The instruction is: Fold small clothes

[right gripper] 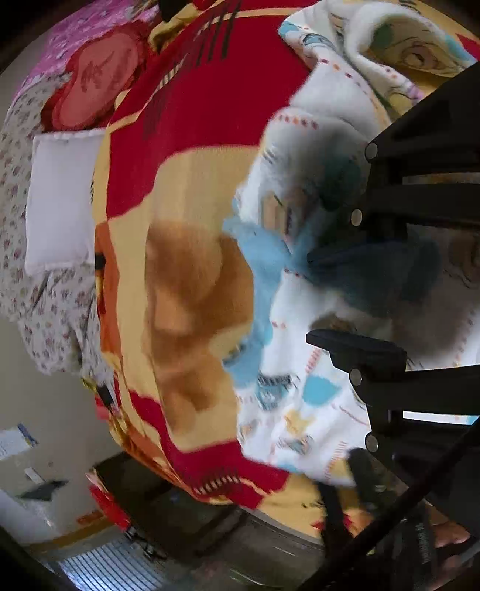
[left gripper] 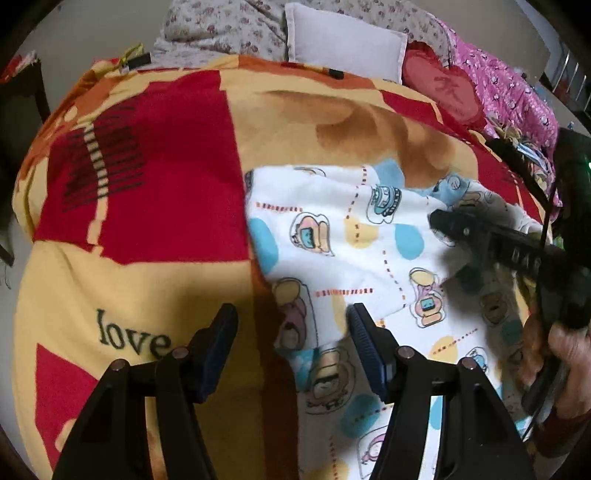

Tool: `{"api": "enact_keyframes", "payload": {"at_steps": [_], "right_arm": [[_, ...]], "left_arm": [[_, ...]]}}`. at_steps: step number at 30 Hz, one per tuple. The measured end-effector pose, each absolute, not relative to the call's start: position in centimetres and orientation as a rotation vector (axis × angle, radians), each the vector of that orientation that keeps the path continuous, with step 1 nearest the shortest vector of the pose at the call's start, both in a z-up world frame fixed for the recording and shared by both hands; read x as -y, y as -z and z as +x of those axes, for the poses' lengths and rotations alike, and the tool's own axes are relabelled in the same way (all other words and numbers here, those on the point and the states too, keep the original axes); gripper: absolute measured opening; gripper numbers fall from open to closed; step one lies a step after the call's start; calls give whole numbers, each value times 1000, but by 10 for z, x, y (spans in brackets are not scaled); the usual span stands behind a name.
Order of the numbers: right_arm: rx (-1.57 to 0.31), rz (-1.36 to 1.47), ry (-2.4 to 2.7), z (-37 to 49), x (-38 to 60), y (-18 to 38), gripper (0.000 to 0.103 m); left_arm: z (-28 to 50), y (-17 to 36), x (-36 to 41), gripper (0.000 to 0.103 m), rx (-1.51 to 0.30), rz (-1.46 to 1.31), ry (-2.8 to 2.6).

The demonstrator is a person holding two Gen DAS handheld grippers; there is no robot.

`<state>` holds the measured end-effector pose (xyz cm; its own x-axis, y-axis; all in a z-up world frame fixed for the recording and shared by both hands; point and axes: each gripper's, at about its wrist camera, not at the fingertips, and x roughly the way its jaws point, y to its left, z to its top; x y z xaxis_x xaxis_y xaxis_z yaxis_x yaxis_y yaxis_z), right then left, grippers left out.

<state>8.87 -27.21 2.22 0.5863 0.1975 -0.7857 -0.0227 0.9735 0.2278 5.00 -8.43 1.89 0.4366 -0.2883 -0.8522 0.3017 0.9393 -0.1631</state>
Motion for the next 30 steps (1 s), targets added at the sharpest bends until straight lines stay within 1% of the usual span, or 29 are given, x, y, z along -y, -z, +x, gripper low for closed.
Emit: {"api": "enact_keyframes", "payload": {"at_steps": [3, 11, 15, 18, 21, 22, 23, 24, 25, 30], "right_arm": [[-934, 250, -146, 90, 280, -23, 33], [-910, 193, -178, 51, 275, -41, 36], [-932, 162, -169, 40, 268, -34, 36], [-965, 174, -165, 43, 268, -18, 36], [-961, 198, -186, 37, 273, -27, 36], [-944, 214, -197, 31, 276, -33, 37], [-917, 231, -195, 23, 283, -40, 45], [-895, 244, -178, 15, 290, -46, 56], [-878, 255, -156, 8, 297, -50, 60], [-874, 281, -89, -18, 329, -54, 61]], "left_arm": [[51, -20, 84, 62, -1064, -1, 366], [48, -25, 86, 62, -1047, 5, 350], [45, -27, 87, 62, -1038, 19, 337], [43, -28, 87, 62, -1041, 16, 329], [37, -37, 87, 62, -1028, 21, 330], [35, -40, 88, 62, -1018, 23, 331], [33, -45, 89, 65, -1004, 26, 334], [32, -48, 91, 67, -993, 29, 336], [30, -50, 93, 71, -984, 32, 336], [26, -56, 110, 76, -982, 22, 366]]}}
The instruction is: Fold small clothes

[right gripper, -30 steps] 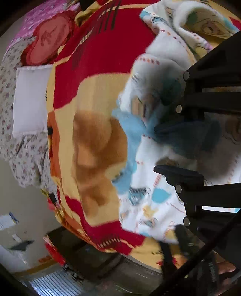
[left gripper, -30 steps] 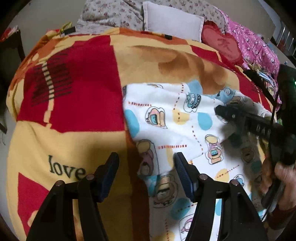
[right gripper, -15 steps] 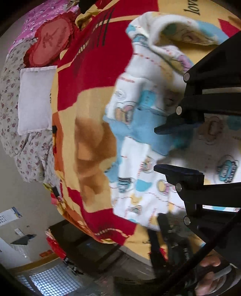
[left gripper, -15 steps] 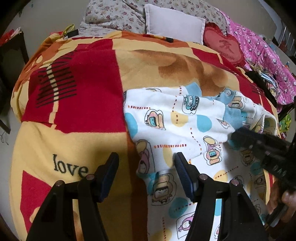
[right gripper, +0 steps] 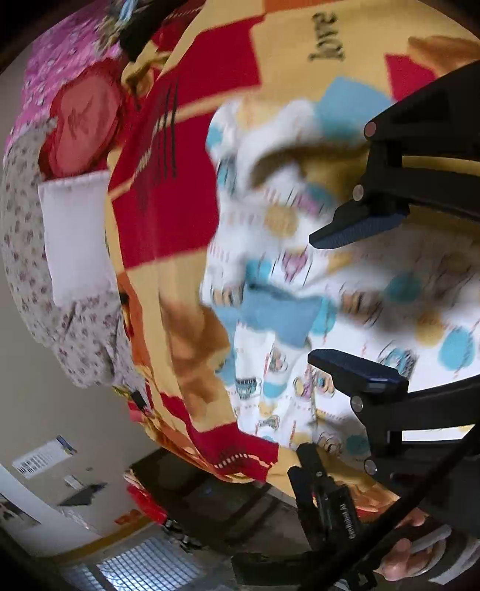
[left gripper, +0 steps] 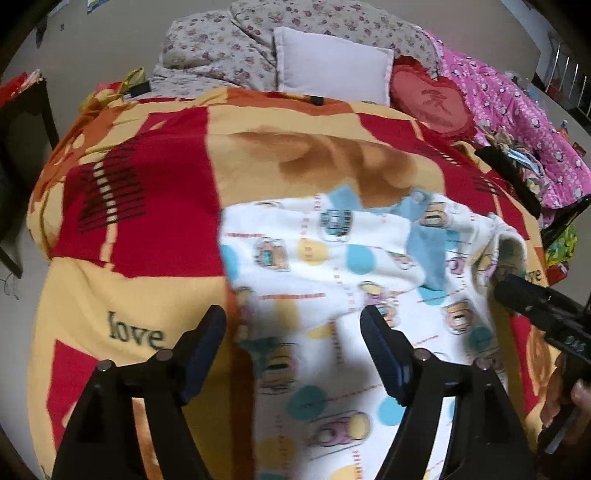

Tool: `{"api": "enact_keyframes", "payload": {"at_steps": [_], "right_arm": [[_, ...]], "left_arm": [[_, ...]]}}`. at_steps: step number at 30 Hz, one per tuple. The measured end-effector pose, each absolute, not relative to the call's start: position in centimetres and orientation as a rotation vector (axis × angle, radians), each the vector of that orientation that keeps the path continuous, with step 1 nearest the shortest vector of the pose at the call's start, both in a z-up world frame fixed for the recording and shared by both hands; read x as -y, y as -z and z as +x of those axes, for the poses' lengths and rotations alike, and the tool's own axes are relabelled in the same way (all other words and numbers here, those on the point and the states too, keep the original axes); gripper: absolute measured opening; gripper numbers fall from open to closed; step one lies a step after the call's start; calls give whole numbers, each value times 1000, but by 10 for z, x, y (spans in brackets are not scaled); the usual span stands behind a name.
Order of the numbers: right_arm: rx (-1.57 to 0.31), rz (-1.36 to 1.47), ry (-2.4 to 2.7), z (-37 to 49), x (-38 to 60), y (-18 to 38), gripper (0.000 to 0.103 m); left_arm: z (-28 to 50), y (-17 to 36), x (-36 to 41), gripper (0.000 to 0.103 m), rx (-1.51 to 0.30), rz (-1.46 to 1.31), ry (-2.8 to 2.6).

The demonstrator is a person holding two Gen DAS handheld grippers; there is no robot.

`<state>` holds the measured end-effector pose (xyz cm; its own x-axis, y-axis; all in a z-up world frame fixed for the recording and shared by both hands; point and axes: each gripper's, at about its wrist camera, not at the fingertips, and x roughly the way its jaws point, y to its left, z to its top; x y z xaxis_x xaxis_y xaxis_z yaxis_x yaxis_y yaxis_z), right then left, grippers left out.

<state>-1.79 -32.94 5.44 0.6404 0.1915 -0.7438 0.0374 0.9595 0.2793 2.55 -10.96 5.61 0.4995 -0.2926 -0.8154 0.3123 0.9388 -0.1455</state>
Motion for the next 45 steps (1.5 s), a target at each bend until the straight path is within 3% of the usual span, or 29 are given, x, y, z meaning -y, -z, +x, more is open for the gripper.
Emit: {"api": "enact_keyframes", "payload": {"at_steps": [14, 34, 39, 40, 42, 45], "right_arm": [[-883, 271, 5, -42, 366, -51, 61], [-893, 398, 154, -57, 448, -33, 62], [-920, 387, 171, -45, 446, -18, 49], [-916, 370, 173, -45, 445, -17, 44], [-920, 355, 152, -43, 442, -16, 15], [-899, 318, 141, -48, 437, -21, 7]], "left_arm": [[15, -56, 151, 77, -1012, 25, 437], [26, -42, 150, 77, -1060, -8, 440], [26, -43, 149, 77, -1059, -8, 441], [27, -43, 149, 77, -1060, -9, 442], [26, -43, 149, 77, -1064, -12, 442], [25, -44, 148, 77, -1060, -19, 443]]}}
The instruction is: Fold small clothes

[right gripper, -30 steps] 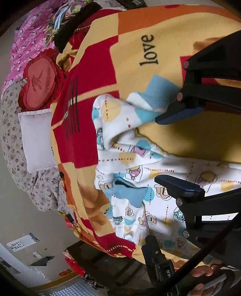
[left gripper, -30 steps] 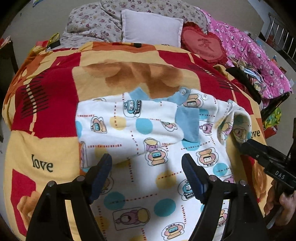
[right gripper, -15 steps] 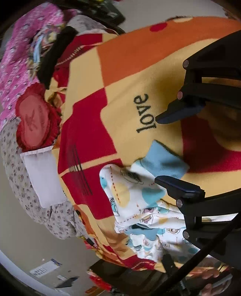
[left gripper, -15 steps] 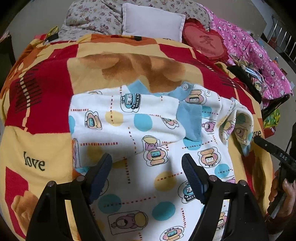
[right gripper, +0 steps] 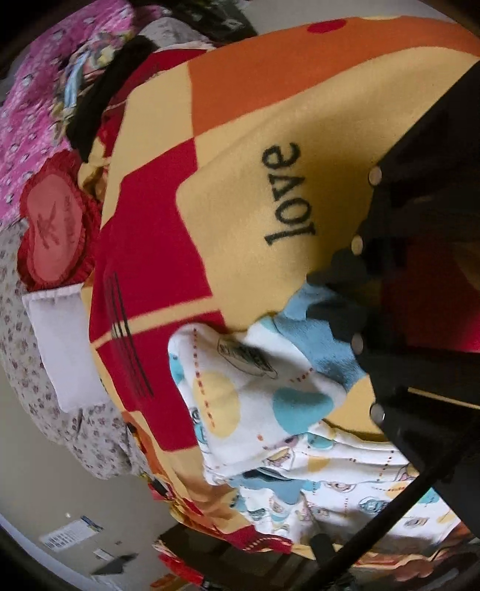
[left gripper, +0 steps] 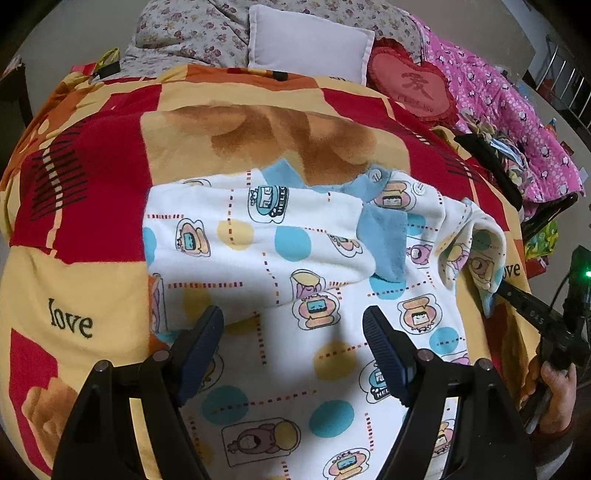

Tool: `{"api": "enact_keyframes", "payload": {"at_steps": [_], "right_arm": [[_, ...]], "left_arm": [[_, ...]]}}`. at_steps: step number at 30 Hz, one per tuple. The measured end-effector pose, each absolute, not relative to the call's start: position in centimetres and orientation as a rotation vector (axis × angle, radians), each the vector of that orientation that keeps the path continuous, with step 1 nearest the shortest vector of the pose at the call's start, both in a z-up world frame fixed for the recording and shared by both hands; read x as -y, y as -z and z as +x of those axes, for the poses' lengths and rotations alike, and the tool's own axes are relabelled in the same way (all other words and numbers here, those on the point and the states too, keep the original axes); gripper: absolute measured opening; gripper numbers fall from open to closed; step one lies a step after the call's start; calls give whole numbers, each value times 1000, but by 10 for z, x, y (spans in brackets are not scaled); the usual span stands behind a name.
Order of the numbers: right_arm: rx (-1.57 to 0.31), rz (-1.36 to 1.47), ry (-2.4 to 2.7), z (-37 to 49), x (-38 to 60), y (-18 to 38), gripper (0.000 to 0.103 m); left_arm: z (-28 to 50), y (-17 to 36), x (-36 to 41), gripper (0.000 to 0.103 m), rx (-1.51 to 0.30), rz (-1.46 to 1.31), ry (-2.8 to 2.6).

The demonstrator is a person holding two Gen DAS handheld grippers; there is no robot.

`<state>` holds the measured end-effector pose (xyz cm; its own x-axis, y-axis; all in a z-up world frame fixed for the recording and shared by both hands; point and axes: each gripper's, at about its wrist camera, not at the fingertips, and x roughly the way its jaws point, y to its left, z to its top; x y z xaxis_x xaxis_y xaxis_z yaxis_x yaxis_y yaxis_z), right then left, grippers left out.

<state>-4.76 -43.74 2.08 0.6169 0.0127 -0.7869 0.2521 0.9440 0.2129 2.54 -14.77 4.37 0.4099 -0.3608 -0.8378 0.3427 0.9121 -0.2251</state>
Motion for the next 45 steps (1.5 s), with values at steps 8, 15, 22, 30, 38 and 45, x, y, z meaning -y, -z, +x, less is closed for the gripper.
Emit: {"api": "enact_keyframes", "payload": {"at_steps": [8, 15, 22, 30, 38, 45], "right_arm": [[-716, 383, 148, -72, 465, -92, 7], [-547, 322, -6, -59, 421, -189, 7], [-564, 225, -246, -11, 315, -210, 6], [-798, 330, -487, 59, 228, -120, 8], [-773, 337, -410, 42, 260, -111, 47], [-815, 328, -287, 34, 315, -97, 47]], "left_arm": [[24, -52, 135, 77, -1039, -51, 441], [28, -61, 112, 77, -1013, -85, 424], [35, -70, 69, 77, -980, -147, 366], [41, -63, 27, 78, -981, -188, 304], [40, -60, 37, 84, -974, -194, 354], [49, -64, 82, 90, -927, -96, 426]]}}
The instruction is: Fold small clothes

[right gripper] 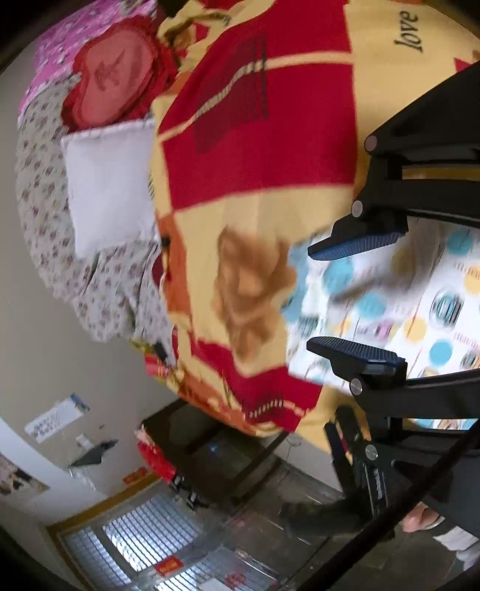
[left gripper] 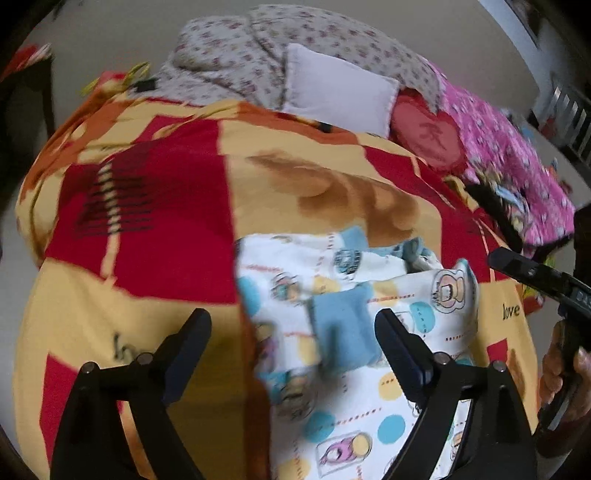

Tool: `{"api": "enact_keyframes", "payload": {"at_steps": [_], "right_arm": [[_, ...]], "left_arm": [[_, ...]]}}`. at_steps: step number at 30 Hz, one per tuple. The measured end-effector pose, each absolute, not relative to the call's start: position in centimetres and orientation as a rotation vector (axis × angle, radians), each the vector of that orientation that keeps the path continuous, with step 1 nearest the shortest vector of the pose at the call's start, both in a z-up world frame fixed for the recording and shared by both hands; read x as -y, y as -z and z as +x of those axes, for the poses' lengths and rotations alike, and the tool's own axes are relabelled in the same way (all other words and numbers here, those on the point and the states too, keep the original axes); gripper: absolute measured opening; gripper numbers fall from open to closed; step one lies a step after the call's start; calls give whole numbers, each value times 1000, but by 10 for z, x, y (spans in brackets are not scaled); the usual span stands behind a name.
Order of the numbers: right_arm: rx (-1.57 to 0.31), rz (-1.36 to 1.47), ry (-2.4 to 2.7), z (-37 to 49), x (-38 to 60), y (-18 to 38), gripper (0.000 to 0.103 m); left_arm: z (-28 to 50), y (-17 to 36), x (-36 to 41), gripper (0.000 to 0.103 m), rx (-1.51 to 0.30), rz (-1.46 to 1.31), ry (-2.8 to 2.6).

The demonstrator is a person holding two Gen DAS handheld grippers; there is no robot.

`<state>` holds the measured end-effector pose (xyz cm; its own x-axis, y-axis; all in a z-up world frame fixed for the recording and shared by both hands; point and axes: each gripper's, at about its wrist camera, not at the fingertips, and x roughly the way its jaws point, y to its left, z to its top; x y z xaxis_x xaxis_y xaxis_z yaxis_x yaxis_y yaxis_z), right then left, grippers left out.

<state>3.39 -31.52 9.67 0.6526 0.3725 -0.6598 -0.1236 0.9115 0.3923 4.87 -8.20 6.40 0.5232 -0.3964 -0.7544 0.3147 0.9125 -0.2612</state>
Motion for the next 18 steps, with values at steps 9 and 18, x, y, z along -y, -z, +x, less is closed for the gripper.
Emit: {"api": "enact_keyframes", "payload": {"at_steps": [9, 18], "right_arm": [[-920, 259, -239, 75, 315, -98, 56], [-1148, -58, -213, 91, 286, -60, 24]], "left_arm": [[74, -48, 124, 92, -933, 67, 447], [53, -35, 147, 92, -930, 221, 521]]}}
